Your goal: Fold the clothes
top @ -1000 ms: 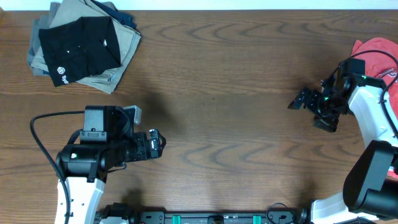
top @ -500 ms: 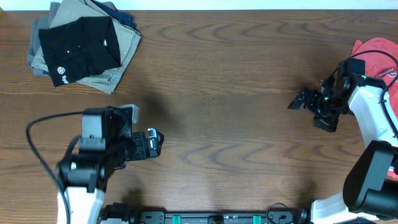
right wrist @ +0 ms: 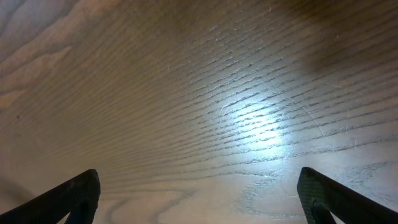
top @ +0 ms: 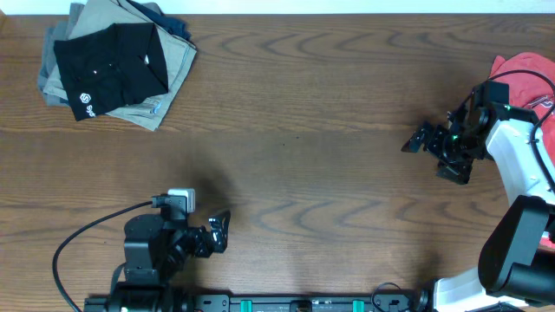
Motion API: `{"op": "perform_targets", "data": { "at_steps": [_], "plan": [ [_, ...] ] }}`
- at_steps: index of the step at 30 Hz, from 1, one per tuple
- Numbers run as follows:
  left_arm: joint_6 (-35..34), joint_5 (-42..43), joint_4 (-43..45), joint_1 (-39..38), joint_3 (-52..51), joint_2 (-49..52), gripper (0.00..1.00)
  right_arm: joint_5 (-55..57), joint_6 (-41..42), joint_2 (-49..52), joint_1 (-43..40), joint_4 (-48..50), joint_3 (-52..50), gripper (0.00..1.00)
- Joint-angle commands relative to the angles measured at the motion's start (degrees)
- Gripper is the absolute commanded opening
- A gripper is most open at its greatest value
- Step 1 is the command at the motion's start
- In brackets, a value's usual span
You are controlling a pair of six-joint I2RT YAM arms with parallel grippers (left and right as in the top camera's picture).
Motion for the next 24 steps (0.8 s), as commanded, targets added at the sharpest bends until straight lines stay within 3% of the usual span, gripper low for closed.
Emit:
{"op": "perform_targets", "data": {
  "at_steps": [1, 14, 24],
  "plan": [
    [0.31, -0.52, 4.94, -0.17, -2.19, -2.36, 0.98, 0.02, -0.66, -1.11, -0.22, -0.02, 0.79, 0.99],
    [0.31, -3.32, 21.86, -0.04, -9.60, -10.97, 0.98, 0.02, -0.66, -1.11, -0.22, -0.02, 0.79, 0.99],
    [0.31, -4.79, 24.15, 4.42, -14.47, -17.22, 0.98, 0.00, -0.66, -1.11, -0.22, -0.02, 0.79, 0.99]
  ]
}}
